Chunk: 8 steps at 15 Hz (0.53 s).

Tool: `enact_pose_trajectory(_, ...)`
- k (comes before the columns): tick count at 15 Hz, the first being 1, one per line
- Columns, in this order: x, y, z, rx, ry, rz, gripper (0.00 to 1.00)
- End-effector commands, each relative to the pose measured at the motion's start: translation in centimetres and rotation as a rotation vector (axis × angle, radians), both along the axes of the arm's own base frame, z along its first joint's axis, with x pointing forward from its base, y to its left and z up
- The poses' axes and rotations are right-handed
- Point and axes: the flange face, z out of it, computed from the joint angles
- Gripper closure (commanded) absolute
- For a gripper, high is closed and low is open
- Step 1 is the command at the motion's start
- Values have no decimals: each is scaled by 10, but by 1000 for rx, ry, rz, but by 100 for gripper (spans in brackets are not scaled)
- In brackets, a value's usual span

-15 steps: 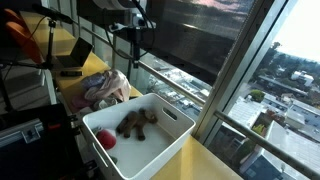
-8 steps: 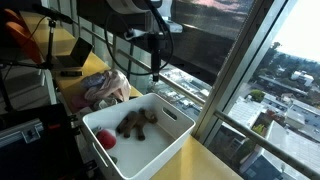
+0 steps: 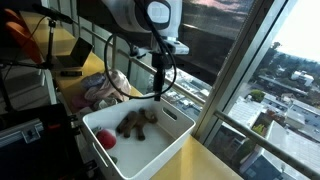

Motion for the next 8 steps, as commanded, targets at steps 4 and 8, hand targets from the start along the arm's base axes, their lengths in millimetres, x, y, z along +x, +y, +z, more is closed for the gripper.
enact_pose_trajectory(4, 24, -14, -74, 61, 47, -6, 0)
enact_pose_trajectory(8, 30, 8, -120, 114, 80, -11, 0)
